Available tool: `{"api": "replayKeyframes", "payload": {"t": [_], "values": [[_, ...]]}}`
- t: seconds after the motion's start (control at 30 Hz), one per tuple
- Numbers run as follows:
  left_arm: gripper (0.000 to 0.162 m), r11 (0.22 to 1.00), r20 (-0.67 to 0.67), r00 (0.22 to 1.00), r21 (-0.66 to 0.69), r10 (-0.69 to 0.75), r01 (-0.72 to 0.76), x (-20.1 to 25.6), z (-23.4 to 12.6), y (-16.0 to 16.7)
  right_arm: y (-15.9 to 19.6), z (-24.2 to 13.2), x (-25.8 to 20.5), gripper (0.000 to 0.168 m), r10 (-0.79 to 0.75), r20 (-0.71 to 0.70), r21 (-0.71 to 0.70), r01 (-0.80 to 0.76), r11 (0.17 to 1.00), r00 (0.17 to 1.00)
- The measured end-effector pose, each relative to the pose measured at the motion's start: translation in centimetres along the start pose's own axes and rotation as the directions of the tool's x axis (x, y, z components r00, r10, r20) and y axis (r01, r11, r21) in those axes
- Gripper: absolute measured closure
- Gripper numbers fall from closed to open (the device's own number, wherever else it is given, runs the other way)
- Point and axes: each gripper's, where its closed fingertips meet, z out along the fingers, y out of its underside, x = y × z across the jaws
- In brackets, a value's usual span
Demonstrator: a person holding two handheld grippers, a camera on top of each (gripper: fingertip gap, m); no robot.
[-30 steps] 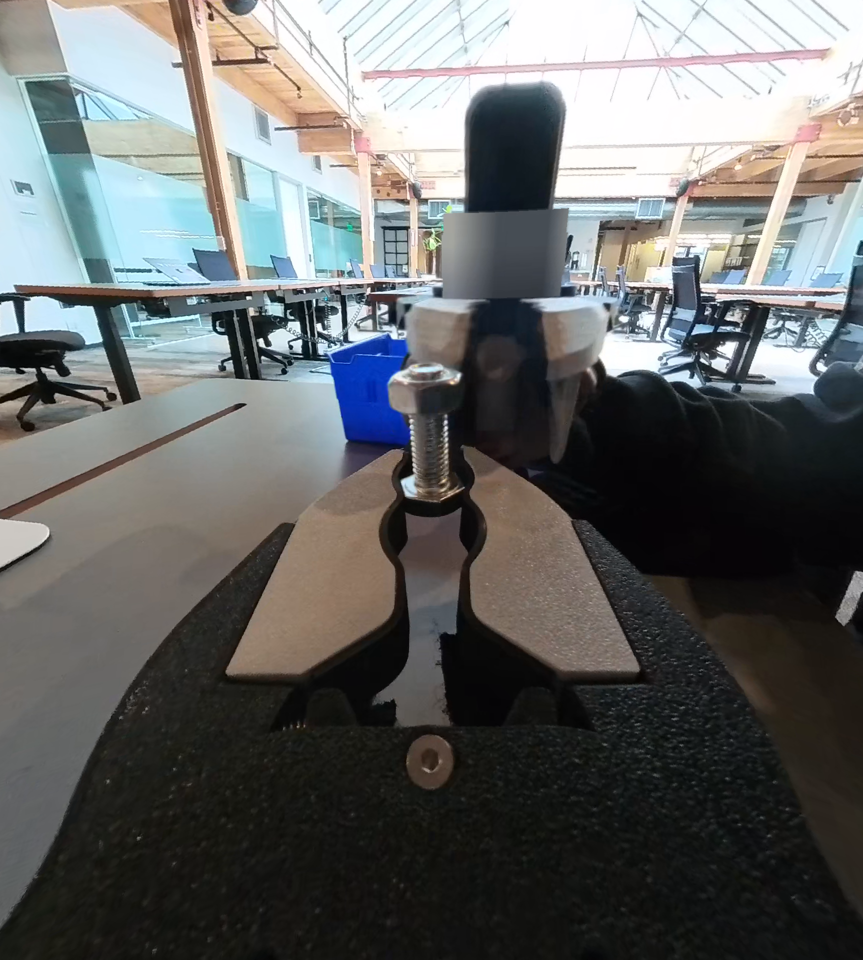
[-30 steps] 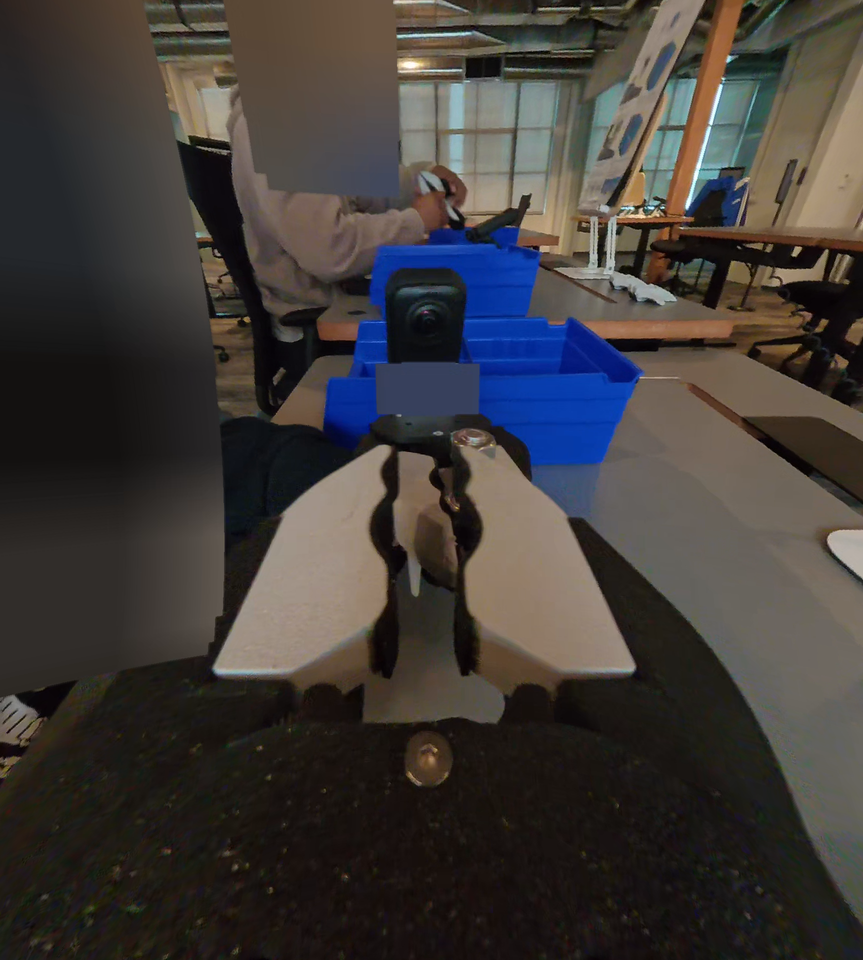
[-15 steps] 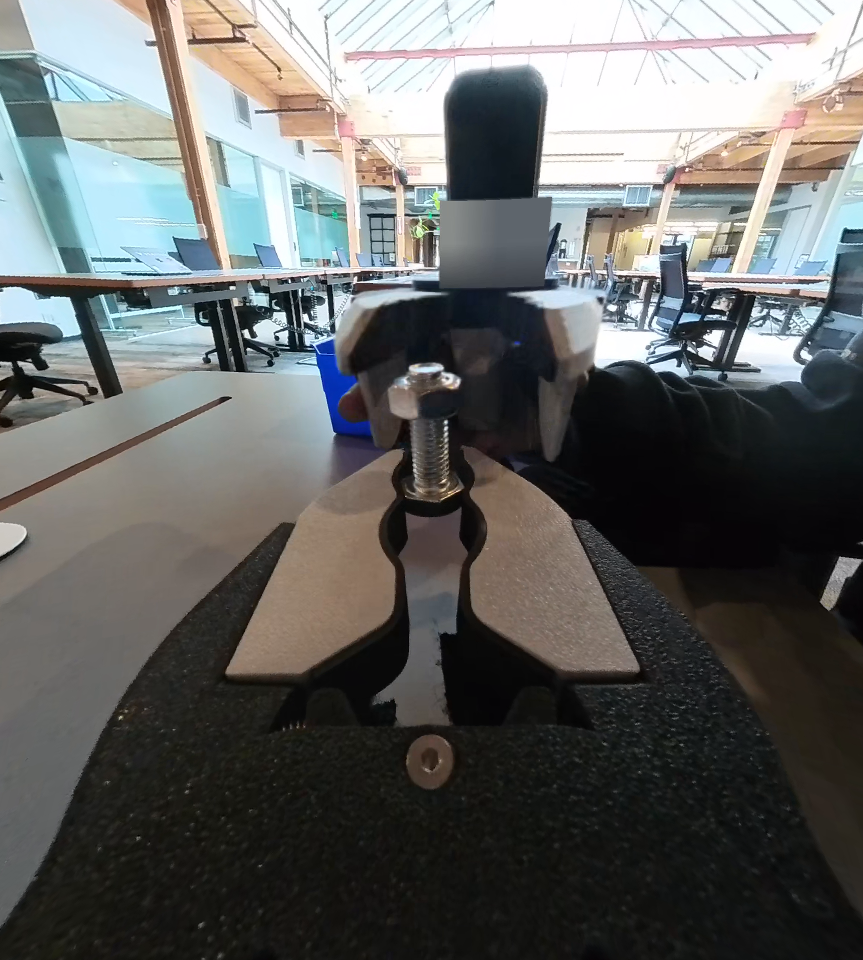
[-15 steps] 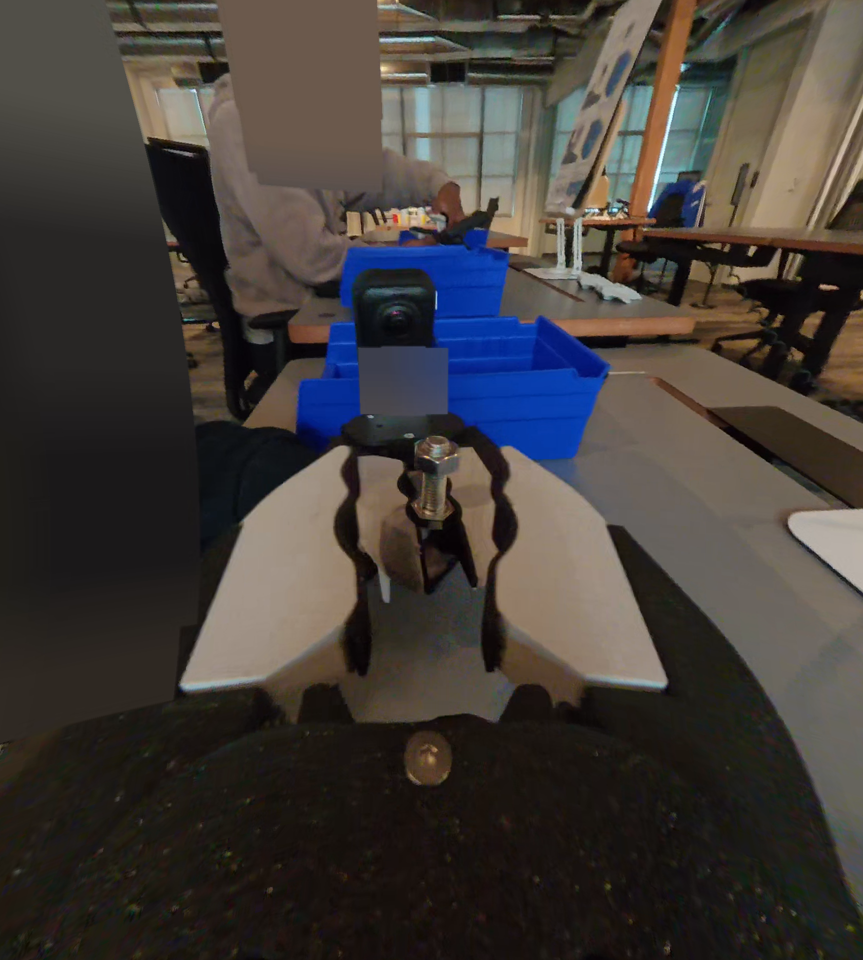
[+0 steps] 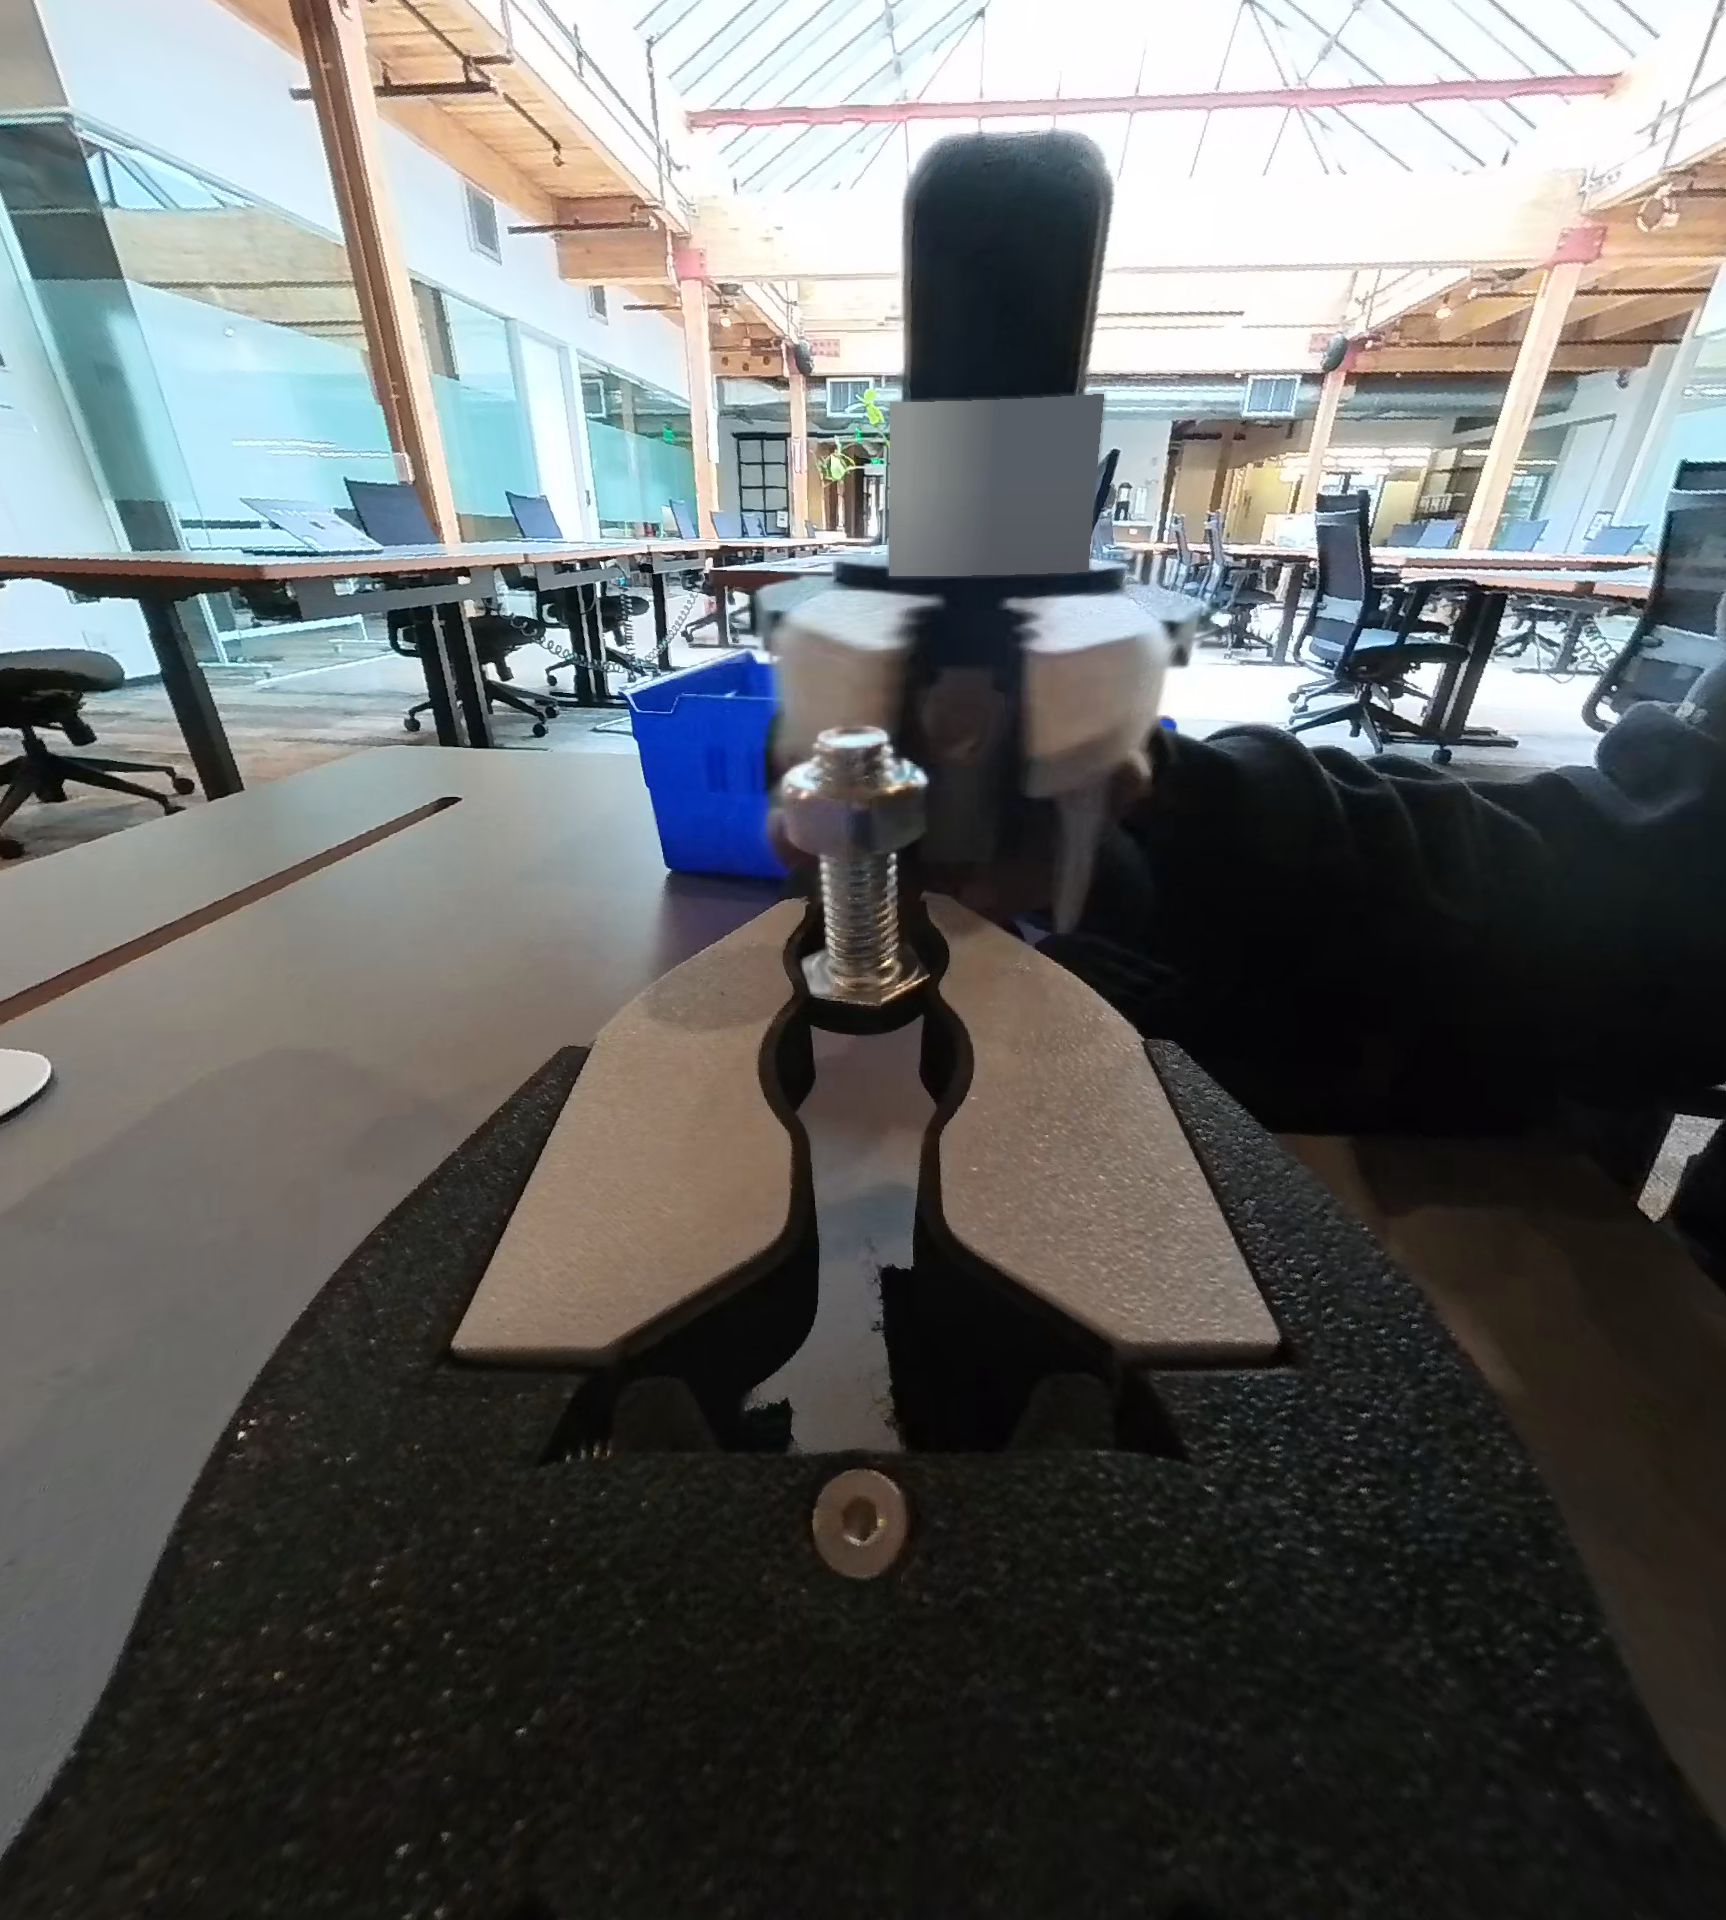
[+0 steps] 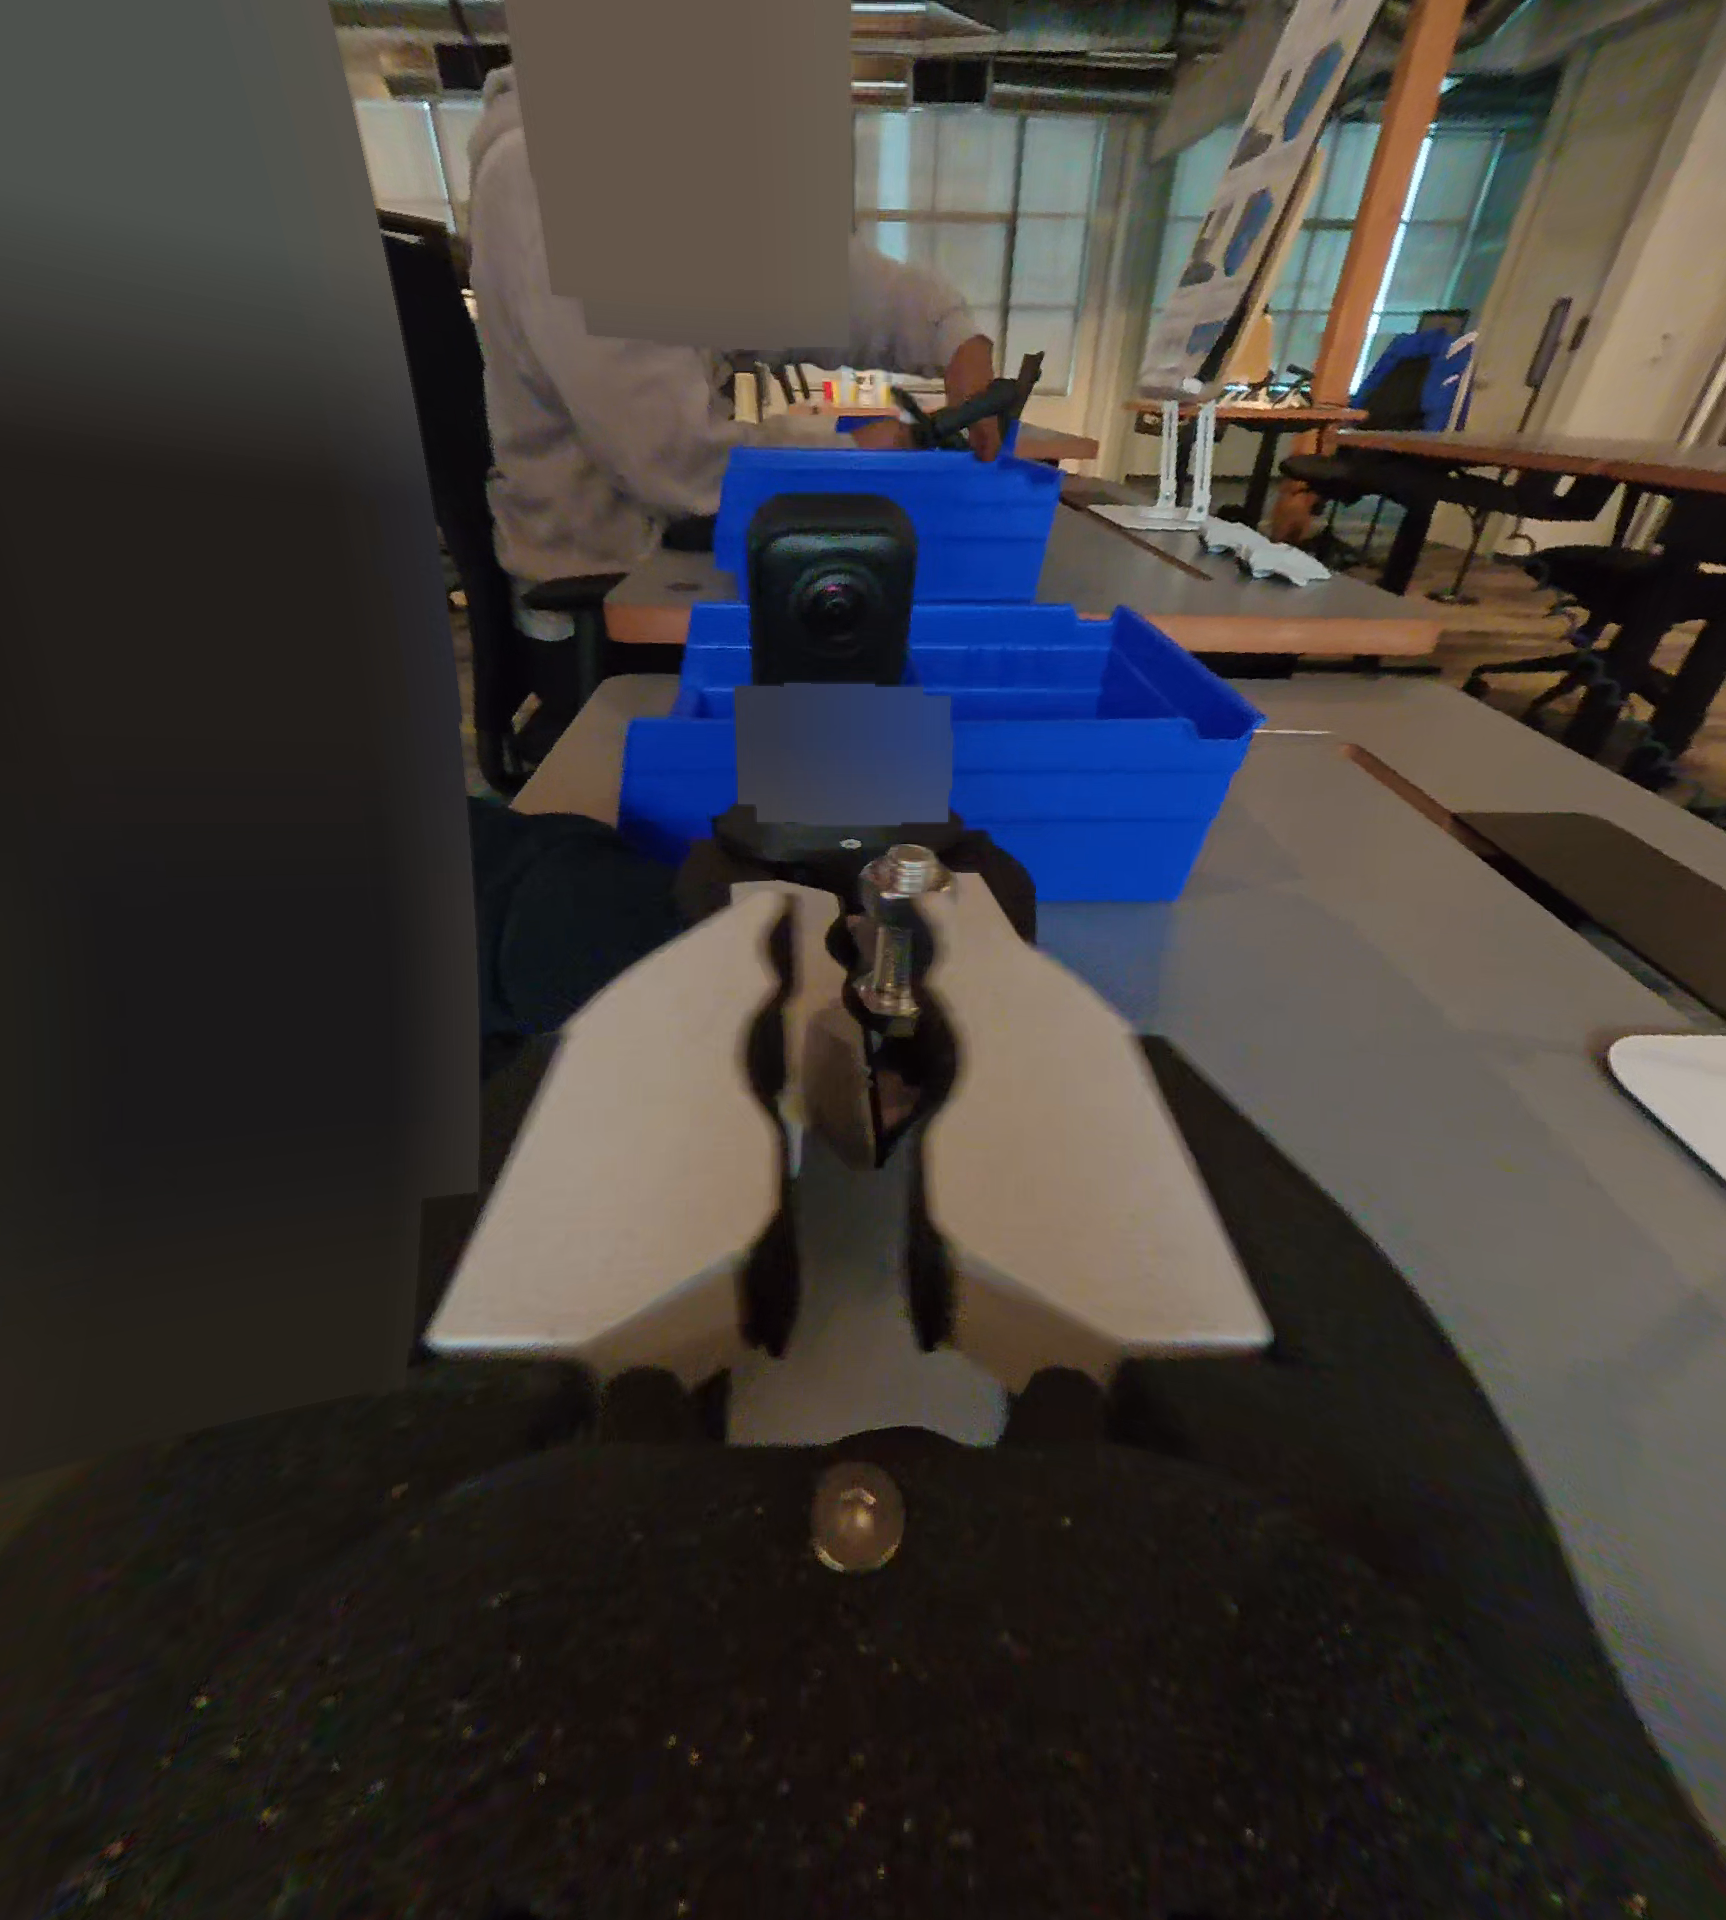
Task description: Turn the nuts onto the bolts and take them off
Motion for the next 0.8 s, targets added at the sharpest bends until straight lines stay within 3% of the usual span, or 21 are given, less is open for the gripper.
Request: {"api": "replayKeyframes", "payload": {"t": [0.1, 0.23, 0.27, 0.33, 0.43, 0.57, 0.63, 0.8], "values": [[0.145, 1.000, -0.002, 1.000, -0.002, -0.004, 0.004, 0.0, 0.0, 0.0, -1.2, -0.7, -0.1, 0.131, 0.010, 0.017, 0.080, -0.012, 0.997, 1.000], [0.146, 1.000, -0.005, 1.000, -0.006, -0.001, 0.001, 0.1, 0.1, 0.1, -0.1, 0.1, 0.7, 0.119, 0.022, -0.034, 0.027, -0.021, 0.999, 0.999], [0.146, 1.000, -0.004, 1.000, -0.005, -0.002, 0.002, 0.0, 0.1, 0.1, 0.1, 0.3, 0.5, 0.121, 0.017, -0.023, 0.010, -0.017, 1.000, 1.000], [0.146, 1.000, -0.005, 1.000, -0.002, 0.000, 0.000, 0.1, 0.0, 0.0, 0.1, 0.2, 0.0, 0.144, -0.006, -0.008, -0.005, 0.006, 1.000, 1.000], [0.146, 1.000, -0.005, 1.000, -0.004, -0.005, 0.005, 0.0, 0.1, 0.1, -0.9, -0.7, -0.1, 0.136, -0.005, 0.010, 0.061, 0.004, 0.998, 1.000], [0.146, 1.000, -0.008, 1.000, -0.009, -0.002, 0.002, 0.1, 0.1, 0.2, 0.0, 0.0, 0.7, 0.123, 0.012, -0.039, 0.018, -0.011, 1.000, 0.999], [0.146, 1.000, -0.005, 1.000, -0.005, -0.005, 0.005, 0.0, 0.1, 0.1, 0.5, 0.2, 0.1, 0.138, -0.002, -0.006, -0.019, 0.002, 1.000, 1.000], [0.146, 1.000, -0.008, 1.000, -0.007, -0.005, 0.005, 0.1, 0.1, 0.1, -0.7, -0.6, 0.0, 0.130, 0.002, 0.004, 0.054, -0.002, 0.999, 1.000]]}}
